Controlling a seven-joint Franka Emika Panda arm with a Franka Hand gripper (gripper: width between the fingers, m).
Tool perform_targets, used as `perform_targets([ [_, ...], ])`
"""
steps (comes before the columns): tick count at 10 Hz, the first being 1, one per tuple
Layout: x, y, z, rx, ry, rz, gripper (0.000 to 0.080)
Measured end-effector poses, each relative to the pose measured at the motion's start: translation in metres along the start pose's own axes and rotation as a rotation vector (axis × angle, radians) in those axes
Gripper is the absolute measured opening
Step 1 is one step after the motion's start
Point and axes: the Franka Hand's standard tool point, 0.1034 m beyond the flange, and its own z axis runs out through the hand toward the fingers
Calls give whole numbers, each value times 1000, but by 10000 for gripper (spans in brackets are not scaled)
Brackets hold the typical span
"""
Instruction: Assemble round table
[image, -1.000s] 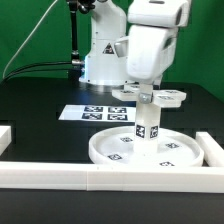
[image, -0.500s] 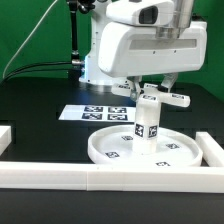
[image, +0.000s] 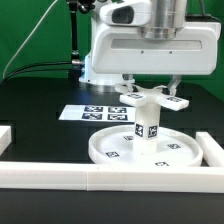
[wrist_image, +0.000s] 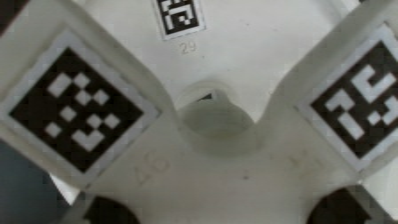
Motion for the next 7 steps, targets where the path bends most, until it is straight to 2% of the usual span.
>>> perform_targets([
  [2,0,-1,1,33,7,231,446],
  [7,2,-1,0,36,12,521,446],
])
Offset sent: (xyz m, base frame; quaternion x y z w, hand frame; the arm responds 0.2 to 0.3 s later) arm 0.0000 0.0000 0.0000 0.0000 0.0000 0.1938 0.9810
